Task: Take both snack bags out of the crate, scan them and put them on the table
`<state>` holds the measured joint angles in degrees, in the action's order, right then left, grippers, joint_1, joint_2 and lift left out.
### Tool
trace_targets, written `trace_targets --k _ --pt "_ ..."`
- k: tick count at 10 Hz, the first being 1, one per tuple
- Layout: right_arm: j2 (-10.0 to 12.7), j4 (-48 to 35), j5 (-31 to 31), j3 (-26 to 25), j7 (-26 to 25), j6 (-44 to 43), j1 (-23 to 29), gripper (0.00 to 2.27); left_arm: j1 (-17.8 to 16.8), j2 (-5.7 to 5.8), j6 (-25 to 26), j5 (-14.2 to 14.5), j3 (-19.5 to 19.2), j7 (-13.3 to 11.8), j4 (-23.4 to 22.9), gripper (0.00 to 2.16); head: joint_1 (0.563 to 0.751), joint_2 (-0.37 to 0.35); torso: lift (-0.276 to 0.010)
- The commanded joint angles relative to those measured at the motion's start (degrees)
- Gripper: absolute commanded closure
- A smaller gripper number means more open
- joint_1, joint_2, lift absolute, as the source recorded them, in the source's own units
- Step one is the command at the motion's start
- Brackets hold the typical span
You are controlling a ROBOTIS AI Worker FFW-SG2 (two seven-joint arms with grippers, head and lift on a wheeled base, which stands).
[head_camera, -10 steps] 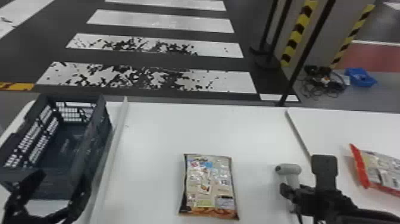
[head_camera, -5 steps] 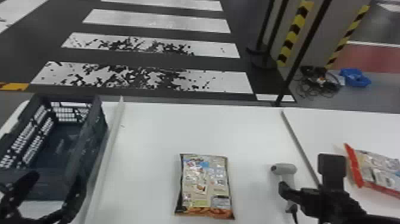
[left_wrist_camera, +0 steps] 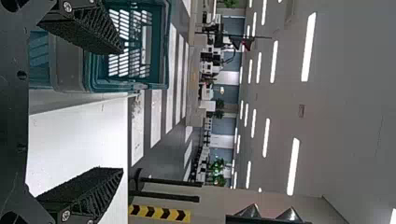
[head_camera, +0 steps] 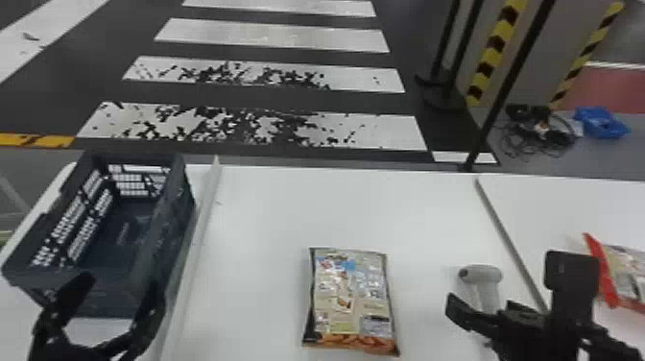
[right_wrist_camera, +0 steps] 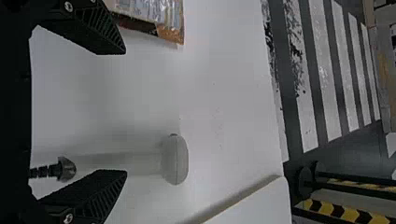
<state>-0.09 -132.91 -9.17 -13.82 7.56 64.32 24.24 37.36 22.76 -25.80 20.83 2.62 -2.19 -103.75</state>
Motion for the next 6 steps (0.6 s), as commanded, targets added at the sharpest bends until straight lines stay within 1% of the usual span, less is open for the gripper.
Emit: trace_targets --k 1,4,6 --pt "0.1 -0.2 -5.4 0.0 1.8 0.3 0.3 0.08 0.1 0.00 -0.1 0.0 -0.1 0.0 -0.1 0.10 0.695 -0.031 -0.092" --pt "0.1 1.5 -8.1 1.5 4.2 0.7 0.5 0.08 -0.1 -0.17 -0.1 0.0 0.0 -0.3 0.1 0.10 0.695 0.068 -0.092" --pt "0.1 4.9 -10.1 1.7 5.6 0.5 -0.1 0.08 -0.3 -0.26 -0.1 0.0 0.1 -0.3 0.3 0.10 0.695 0.091 -0.092"
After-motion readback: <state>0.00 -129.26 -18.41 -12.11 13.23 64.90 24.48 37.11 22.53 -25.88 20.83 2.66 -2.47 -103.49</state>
